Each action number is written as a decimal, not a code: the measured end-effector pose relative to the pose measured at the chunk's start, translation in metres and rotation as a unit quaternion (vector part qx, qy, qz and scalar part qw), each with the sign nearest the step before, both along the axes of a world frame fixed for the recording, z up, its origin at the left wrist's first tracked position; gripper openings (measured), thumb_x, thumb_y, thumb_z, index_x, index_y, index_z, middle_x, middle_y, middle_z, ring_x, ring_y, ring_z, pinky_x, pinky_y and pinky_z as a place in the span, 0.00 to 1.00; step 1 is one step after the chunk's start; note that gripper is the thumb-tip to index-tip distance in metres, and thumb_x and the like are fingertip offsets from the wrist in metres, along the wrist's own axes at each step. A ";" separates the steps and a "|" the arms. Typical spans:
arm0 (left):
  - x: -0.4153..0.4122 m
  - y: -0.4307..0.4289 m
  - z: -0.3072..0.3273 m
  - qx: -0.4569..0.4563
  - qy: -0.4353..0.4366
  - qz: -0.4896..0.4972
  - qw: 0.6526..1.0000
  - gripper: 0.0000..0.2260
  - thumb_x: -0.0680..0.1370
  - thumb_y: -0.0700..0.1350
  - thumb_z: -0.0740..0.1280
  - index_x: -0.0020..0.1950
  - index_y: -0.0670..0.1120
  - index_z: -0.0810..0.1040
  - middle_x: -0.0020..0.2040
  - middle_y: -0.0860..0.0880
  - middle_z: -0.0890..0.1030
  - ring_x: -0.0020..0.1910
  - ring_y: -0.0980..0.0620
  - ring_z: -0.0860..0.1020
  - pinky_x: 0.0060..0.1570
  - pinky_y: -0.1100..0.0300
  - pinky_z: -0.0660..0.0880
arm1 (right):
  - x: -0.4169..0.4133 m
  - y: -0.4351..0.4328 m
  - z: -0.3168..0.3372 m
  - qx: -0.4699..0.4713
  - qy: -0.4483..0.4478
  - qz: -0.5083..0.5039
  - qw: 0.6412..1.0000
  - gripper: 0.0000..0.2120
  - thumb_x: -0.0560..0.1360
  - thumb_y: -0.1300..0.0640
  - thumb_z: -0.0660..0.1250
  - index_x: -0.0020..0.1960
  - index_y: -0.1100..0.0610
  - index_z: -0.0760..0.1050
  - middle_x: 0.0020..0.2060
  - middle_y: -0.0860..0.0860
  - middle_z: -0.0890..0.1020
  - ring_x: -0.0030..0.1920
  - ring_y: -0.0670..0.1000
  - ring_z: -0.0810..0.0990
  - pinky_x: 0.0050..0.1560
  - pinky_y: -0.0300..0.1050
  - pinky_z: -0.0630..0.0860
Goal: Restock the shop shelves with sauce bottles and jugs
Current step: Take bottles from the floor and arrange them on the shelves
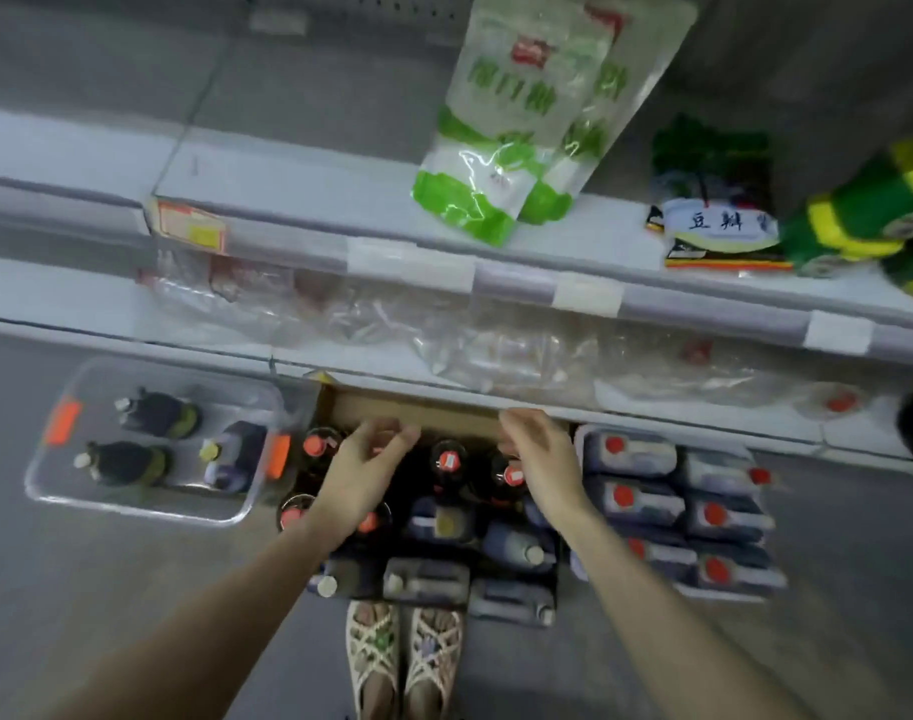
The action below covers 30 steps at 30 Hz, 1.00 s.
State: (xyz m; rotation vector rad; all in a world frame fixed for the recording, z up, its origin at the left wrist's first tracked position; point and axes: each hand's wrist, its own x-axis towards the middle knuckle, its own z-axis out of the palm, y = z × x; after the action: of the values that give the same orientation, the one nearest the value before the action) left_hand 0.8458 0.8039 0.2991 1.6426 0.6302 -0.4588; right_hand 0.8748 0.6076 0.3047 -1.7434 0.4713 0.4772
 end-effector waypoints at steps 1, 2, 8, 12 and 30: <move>-0.005 -0.003 -0.024 -0.002 0.018 0.001 1.000 0.18 0.70 0.60 0.71 0.53 0.49 0.77 0.47 0.47 0.82 0.48 0.49 0.80 0.48 0.56 0.75 | -0.007 -0.003 -0.026 -0.002 0.020 -0.011 1.000 0.03 0.78 0.52 0.66 0.49 0.51 0.78 0.45 0.47 0.82 0.48 0.49 0.81 0.51 0.44 0.75; -0.010 -0.005 -0.041 -0.003 0.029 0.005 1.000 0.20 0.70 0.60 0.71 0.54 0.48 0.78 0.47 0.48 0.82 0.47 0.49 0.80 0.46 0.57 0.75 | -0.013 -0.006 -0.047 -0.007 0.035 -0.024 0.999 0.05 0.77 0.52 0.66 0.49 0.52 0.78 0.45 0.47 0.82 0.48 0.50 0.81 0.51 0.46 0.75; -0.029 -0.021 -0.146 -0.020 0.084 0.004 0.996 0.15 0.73 0.56 0.71 0.55 0.49 0.77 0.46 0.51 0.81 0.47 0.52 0.79 0.45 0.61 0.72 | -0.044 -0.020 -0.156 -0.038 0.103 -0.089 0.990 0.16 0.76 0.49 0.68 0.61 0.55 0.73 0.53 0.51 0.80 0.53 0.49 0.78 0.52 0.47 0.74; -0.032 -0.032 -0.199 -0.030 0.095 0.004 0.995 0.12 0.77 0.48 0.67 0.58 0.44 0.76 0.47 0.49 0.81 0.46 0.56 0.78 0.44 0.65 0.73 | -0.050 -0.024 -0.213 -0.050 0.122 -0.111 0.985 0.23 0.76 0.51 0.69 0.67 0.56 0.68 0.59 0.51 0.77 0.54 0.47 0.77 0.52 0.38 0.74; -0.022 -0.042 -0.301 -0.008 0.050 -0.030 0.998 0.09 0.76 0.53 0.68 0.50 0.49 0.78 0.44 0.49 0.81 0.48 0.50 0.80 0.53 0.46 0.78 | -0.038 -0.013 -0.328 -0.026 0.135 -0.312 0.940 0.43 0.73 0.47 0.72 0.78 0.49 0.49 0.70 0.51 0.68 0.67 0.50 0.68 0.65 0.43 0.64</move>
State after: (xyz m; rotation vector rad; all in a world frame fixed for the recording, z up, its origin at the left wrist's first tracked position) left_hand 0.8235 0.7618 -0.0021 1.6353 0.6511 -0.5911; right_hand 0.8371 0.5943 -0.0235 -1.4738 1.1950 0.2429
